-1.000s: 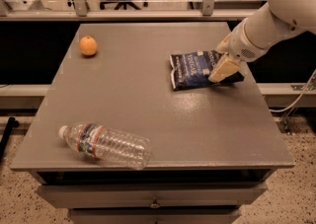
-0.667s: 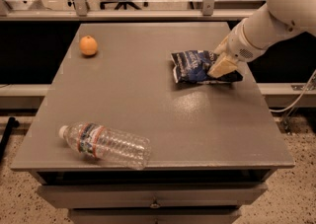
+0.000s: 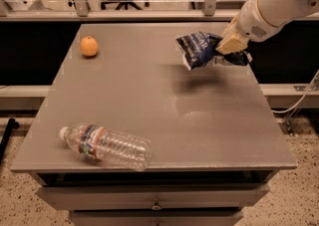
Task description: Move blue chip bag near orange
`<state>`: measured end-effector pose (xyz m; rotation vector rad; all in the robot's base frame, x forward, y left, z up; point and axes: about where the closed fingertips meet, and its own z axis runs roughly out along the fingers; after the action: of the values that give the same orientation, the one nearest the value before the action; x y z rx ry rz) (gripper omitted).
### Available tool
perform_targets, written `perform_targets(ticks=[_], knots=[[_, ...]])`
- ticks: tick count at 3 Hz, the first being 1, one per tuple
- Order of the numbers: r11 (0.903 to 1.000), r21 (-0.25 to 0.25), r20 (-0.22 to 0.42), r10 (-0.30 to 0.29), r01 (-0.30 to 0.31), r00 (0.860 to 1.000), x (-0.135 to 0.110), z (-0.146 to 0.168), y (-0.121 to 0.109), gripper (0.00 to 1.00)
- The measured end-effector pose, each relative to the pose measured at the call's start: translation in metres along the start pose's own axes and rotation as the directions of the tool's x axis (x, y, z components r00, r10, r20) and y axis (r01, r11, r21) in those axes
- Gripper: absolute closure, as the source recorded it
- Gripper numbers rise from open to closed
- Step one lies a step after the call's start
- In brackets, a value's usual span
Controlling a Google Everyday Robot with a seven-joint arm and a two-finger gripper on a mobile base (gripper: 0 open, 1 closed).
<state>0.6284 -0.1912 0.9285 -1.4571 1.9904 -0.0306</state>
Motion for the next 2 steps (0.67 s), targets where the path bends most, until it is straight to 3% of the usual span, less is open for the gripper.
perform_targets(ticks=[1, 2], knots=[[1.0000, 0.000, 0.000, 0.000, 0.000, 1.000, 0.000, 0.000, 0.000, 1.00], [0.9992, 0.032, 0.023, -0.026, 0.025, 0.999, -0.019, 0.013, -0.007, 1.00]])
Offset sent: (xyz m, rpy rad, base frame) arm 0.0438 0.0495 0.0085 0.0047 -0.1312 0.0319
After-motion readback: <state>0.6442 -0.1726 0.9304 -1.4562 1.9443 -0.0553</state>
